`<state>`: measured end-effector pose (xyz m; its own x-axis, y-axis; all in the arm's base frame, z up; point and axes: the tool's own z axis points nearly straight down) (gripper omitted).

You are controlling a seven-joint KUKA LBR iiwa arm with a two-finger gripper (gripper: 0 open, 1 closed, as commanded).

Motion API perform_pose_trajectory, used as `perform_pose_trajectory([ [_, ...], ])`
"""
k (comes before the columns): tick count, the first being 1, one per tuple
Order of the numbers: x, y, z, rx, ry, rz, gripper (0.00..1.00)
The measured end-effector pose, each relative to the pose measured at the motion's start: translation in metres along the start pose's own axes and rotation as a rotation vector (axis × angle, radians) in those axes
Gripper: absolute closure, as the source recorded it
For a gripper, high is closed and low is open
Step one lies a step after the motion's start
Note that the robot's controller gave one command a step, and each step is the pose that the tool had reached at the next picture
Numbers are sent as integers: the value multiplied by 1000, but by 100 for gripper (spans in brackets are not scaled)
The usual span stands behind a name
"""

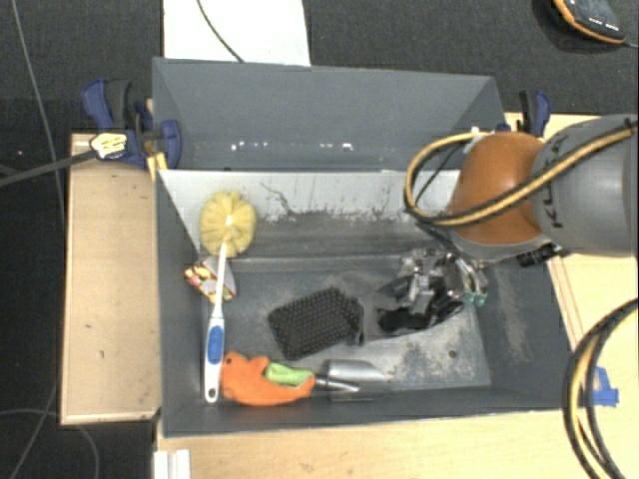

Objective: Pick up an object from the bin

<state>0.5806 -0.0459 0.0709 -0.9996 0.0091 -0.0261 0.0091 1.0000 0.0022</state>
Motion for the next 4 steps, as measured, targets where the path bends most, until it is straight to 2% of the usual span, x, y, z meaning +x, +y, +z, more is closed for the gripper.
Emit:
perform_pose_trajectory([
  [2,1,0,0,0,1,0,100],
  [3,12,-33,-77,0,-3,-16,100],
  [4,5,5,-121,0,-5,-8,100],
])
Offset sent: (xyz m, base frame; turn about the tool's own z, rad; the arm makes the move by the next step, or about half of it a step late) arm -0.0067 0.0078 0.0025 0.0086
